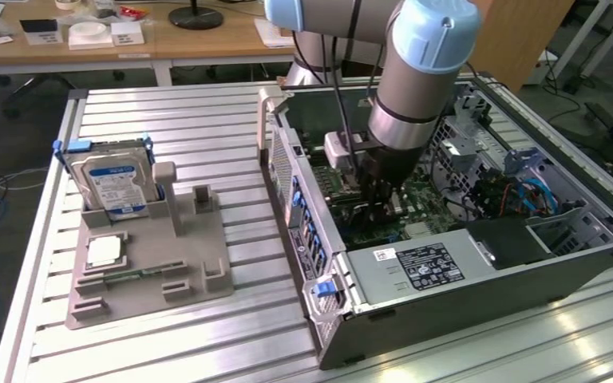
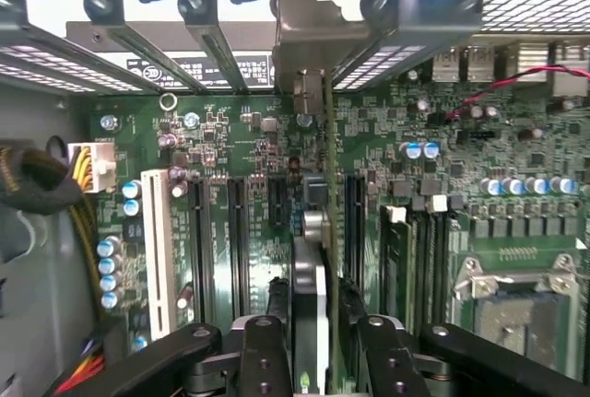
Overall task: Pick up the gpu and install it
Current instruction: 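Insert the gpu into the slot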
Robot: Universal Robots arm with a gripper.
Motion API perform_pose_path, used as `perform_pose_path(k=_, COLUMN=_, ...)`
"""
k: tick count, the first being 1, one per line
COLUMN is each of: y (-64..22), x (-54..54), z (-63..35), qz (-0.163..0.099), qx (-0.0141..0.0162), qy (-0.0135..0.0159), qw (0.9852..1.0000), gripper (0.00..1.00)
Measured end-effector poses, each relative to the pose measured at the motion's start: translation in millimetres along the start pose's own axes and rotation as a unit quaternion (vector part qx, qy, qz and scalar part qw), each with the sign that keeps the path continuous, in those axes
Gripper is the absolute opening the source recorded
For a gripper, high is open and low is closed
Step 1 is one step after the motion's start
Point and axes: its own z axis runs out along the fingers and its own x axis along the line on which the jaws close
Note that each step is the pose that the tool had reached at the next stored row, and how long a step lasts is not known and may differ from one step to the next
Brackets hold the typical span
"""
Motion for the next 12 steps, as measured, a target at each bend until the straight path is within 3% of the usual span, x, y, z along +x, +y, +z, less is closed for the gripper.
perform_pose_path(k=6, y=0.0, x=-1.3, z=-15.5, qz=0.0, qx=0.0083, qy=-0.0003, qw=1.0, gripper=0.35)
perform_pose_path(k=12, y=-0.7, x=-2.6, z=-34.9, qz=-0.001, qx=0.0121, qy=-0.0004, qw=0.9999, gripper=0.35)
